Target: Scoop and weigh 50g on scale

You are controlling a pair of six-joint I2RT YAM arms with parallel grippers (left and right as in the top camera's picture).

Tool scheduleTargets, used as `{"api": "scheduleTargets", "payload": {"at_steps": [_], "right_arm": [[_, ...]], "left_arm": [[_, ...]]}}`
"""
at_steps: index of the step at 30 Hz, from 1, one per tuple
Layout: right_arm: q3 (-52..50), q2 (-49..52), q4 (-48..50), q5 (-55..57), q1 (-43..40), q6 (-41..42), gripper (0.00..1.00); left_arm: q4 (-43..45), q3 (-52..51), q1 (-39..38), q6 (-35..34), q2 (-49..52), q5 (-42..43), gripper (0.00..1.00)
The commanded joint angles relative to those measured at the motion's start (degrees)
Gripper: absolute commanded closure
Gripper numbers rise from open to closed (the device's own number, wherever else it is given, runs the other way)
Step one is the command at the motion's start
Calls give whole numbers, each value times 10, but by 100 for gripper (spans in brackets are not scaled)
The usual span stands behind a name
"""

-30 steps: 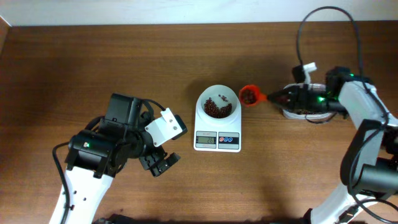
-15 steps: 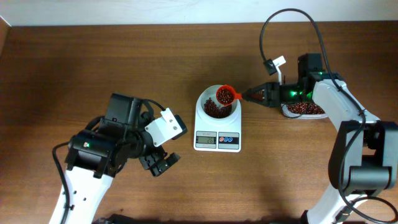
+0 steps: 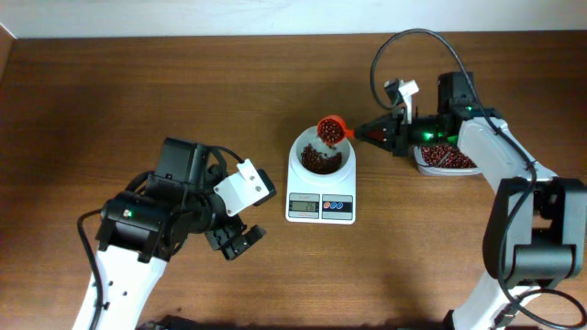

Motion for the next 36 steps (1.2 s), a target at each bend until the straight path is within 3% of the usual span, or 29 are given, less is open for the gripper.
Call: {"api": "scheduleTargets", "payload": {"at_steps": [1,17,20,22,25,36], "right_arm": [[0,1,2,8,25,-52,96],[0,1,6,14,28,-124,96],[0,1,18,43,28,-63,96],[0,1,11,32,28,-85,96],[1,1,32,69,28,-38,96],[0,1,34,50,29,-44,96]], "left_arm": [[-1,-1,3,3,-4,10,1],[-1,-1,3,3,-4,10,1],[-1,-1,3,3,-4,10,1],[0,-1,3,3,-4,10,1],[-1,-1,3,3,-4,10,1],[-1,-1,3,3,-4,10,1]]}}
